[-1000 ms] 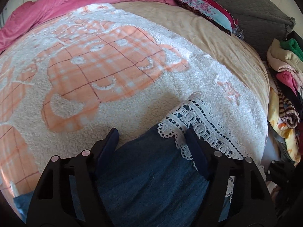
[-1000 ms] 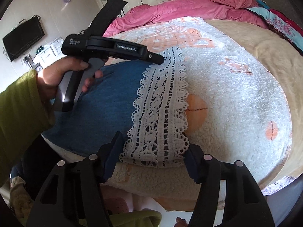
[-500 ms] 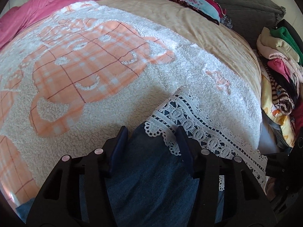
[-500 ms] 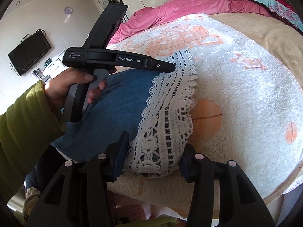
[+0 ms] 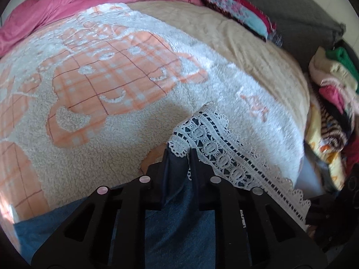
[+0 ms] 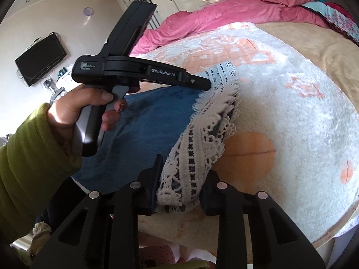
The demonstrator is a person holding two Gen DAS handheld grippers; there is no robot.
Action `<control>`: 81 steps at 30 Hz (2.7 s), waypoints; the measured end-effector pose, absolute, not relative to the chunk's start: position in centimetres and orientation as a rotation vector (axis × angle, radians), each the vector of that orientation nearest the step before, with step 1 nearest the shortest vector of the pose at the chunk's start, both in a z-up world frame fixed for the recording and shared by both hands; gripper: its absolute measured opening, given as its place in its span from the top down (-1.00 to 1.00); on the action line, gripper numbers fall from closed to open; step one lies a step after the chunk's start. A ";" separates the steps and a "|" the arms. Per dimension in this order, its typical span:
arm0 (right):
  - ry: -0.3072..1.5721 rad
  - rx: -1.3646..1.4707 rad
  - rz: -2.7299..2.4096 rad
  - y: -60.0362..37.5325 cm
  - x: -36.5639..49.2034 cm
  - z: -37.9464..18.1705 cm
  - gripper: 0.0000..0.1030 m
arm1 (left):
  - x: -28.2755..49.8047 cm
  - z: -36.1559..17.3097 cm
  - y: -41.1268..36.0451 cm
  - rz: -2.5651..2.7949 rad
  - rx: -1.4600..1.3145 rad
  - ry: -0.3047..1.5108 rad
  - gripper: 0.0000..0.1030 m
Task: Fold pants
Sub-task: 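Grasp the lace trim edge with the left tool and lift it, then fold the lace-trimmed half over the other half with the left tool, then release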
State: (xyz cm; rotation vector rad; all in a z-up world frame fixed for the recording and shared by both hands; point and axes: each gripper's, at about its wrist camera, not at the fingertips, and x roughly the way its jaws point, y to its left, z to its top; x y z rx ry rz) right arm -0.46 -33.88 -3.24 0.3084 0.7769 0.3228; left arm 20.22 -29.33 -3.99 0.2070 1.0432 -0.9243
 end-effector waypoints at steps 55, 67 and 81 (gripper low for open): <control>0.666 -0.394 0.639 -7.4 -0.7 -2.9 0.68 | 18.6 -2.6 -0.2 -0.570 -0.369 0.975 0.77; 0.733 -0.337 0.708 -6.8 0.7 -3.9 0.47 | 19.0 -4.9 1.2 -0.505 -0.393 0.974 0.65; 0.730 -0.185 0.660 -15.1 -0.1 -0.1 0.25 | 9.1 -1.8 5.5 -0.423 -0.375 0.903 0.44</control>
